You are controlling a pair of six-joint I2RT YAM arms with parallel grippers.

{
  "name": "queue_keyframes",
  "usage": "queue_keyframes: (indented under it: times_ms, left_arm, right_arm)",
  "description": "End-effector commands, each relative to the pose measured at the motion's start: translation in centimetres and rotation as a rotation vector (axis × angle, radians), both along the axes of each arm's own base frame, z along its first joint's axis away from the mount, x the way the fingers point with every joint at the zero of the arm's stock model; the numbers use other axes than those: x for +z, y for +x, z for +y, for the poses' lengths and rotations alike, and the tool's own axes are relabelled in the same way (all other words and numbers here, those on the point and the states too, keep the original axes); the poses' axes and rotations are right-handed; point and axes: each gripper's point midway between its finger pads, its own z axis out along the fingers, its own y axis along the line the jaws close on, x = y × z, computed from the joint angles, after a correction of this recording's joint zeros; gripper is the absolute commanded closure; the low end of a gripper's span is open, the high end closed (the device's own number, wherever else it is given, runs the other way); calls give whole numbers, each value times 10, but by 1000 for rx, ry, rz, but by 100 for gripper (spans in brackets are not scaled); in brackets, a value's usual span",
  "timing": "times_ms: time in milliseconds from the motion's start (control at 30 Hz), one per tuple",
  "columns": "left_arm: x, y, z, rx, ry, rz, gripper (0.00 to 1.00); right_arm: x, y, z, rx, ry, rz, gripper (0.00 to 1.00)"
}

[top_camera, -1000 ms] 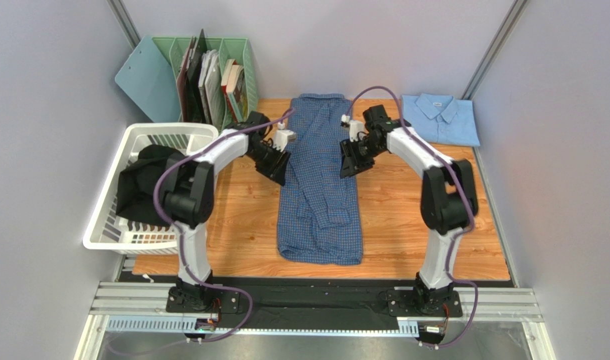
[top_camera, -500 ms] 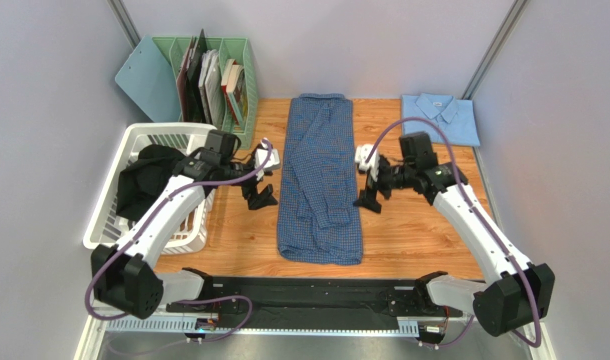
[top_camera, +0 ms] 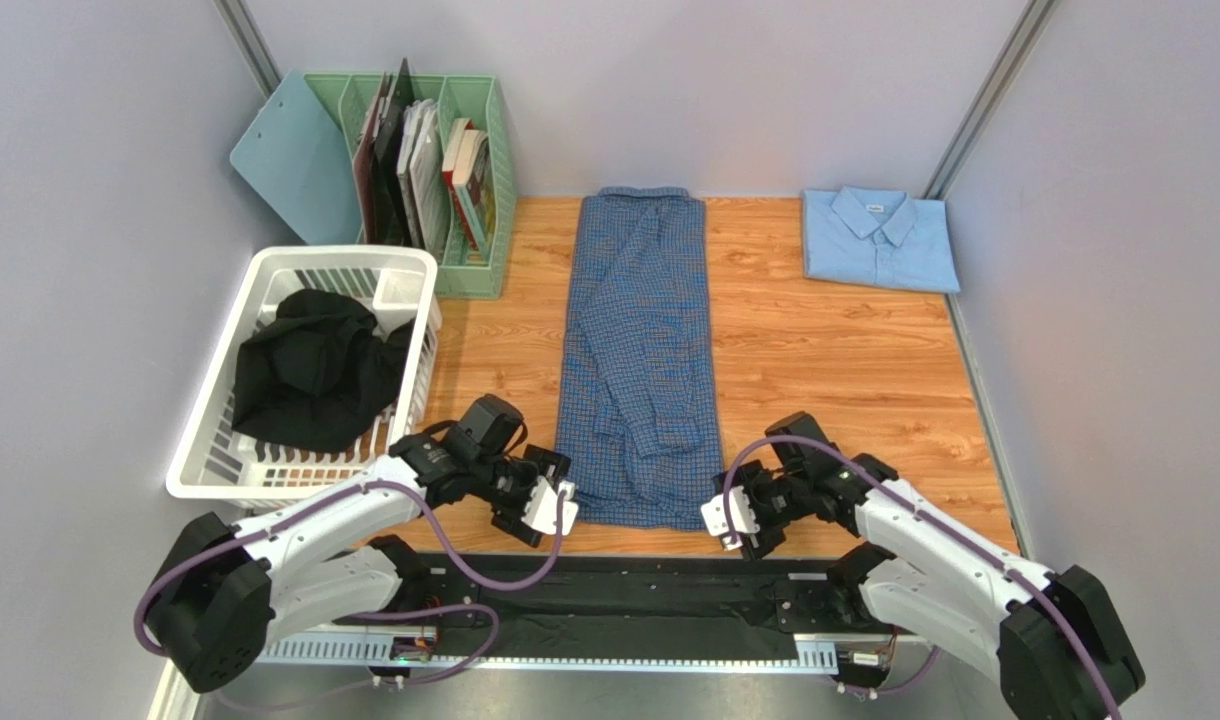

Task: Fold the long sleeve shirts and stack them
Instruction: Fold the shirt

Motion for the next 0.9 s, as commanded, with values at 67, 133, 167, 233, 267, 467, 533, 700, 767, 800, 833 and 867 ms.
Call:
queue_keyframes:
  times_ms: [67, 133, 167, 233, 267, 467, 533, 700, 767, 800, 833, 867]
  left_arm:
    - [0, 22, -18, -63, -13, -153, 20]
    - [-5, 23, -21, -75, 9, -159, 21]
    - [-8, 23, -21, -87, 22, -165, 23]
    - [-15, 25, -22, -86, 62, -154, 29]
    - [-17, 26, -23, -82, 72, -148, 32]
    - [-22, 43, -30, -28, 139, -135, 57]
    - [-19, 43, -32, -42, 138, -133, 78]
    - [6, 9, -30, -117, 71, -57, 100]
    - [17, -18, -24, -147, 57, -12, 100]
    - [21, -35, -25, -198, 44, 2, 100]
    - [22, -46, -21, -224, 44, 8, 100]
    - [28, -55, -16, -220, 29, 10, 100]
  right_arm:
    - [-5, 38, 13, 60, -15, -215, 31]
    - [-8, 42, 16, 62, -17, -229, 34]
    - [-7, 43, 17, 65, -21, -233, 36]
    - [-9, 44, 18, 66, -28, -231, 44]
    - [-11, 45, 19, 67, -30, -233, 47]
    - [-13, 48, 27, 82, -47, -236, 85]
    - [-8, 51, 31, 67, -42, -237, 100]
    - [10, 28, 32, 66, -38, -204, 100]
    - [22, 5, 33, 84, -19, -180, 100]
    - [26, -5, 32, 43, -9, -128, 100]
    - [31, -16, 35, 61, 8, -117, 100]
    - [33, -25, 30, 57, -5, -89, 100]
